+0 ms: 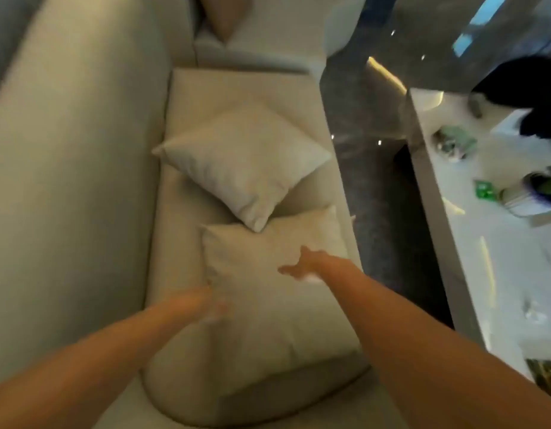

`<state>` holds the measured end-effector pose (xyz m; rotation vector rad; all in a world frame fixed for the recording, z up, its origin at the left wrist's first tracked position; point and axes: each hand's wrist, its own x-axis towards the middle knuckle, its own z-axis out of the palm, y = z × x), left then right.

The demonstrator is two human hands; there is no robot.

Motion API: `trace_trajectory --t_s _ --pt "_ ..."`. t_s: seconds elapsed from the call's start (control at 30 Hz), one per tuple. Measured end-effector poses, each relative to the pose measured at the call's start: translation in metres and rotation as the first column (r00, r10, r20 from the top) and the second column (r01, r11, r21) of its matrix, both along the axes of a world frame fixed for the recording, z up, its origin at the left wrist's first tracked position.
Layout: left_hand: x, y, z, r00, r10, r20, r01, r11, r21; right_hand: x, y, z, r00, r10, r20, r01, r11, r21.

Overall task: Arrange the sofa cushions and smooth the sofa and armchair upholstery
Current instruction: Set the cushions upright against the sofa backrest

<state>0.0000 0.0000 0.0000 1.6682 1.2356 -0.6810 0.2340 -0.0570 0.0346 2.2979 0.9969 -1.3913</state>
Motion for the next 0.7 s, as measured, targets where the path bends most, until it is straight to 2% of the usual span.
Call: trace_trajectory --t_s 0.07,0.13,0.23,0.27,0.37,0.43,0.53,0.6,0.7 --pt "0.006 -0.022 -0.048 0.985 0.169 -0.041 -0.161 0.974 0.157 0.005 -0.027 -0.052 0.979 -0.192 0.062 0.187 0.979 0.079" --pt "0.011 -0.038 -0.068 0.955 0.293 0.056 -0.296 0.910 0.291 0.003 -0.049 -0.084 0.935 -0.345 0.089 0.304 0.903 0.302" --pt "0.017 -0.058 -0.109 0.831 0.458 0.318 -0.538 0.808 0.242 0.008 -0.063 -0.120 0.884 -0.460 0.081 0.361 0.783 0.507" --pt "0.018 -0.060 -0.108 0.793 0.485 0.368 -0.584 0.777 0.236 0.007 -0.065 -0.119 0.894 -0.437 0.094 0.326 0.781 0.532" --pt "0.016 -0.060 -0.094 0.715 0.528 0.459 -0.668 0.711 0.222 0.014 -0.067 -0.111 0.872 -0.487 0.052 0.403 0.774 0.488" --pt "0.017 -0.055 -0.064 0.704 0.524 0.480 -0.678 0.697 0.233 0.016 -0.062 -0.099 0.841 -0.541 -0.013 0.485 0.743 0.460" --pt "0.004 -0.034 -0.007 0.780 0.440 0.446 -0.605 0.712 0.357 0.000 -0.050 -0.087 0.759 -0.628 -0.169 0.630 0.644 0.434" --pt "-0.016 -0.013 0.036 0.846 0.356 0.396 -0.516 0.732 0.445 -0.031 -0.043 -0.075 0.680 -0.664 -0.311 0.729 0.563 0.390" --pt "-0.055 0.018 0.098 0.924 0.237 0.301 -0.371 0.746 0.553 -0.093 -0.018 -0.055 0.507 -0.672 -0.540 0.859 0.443 0.254"
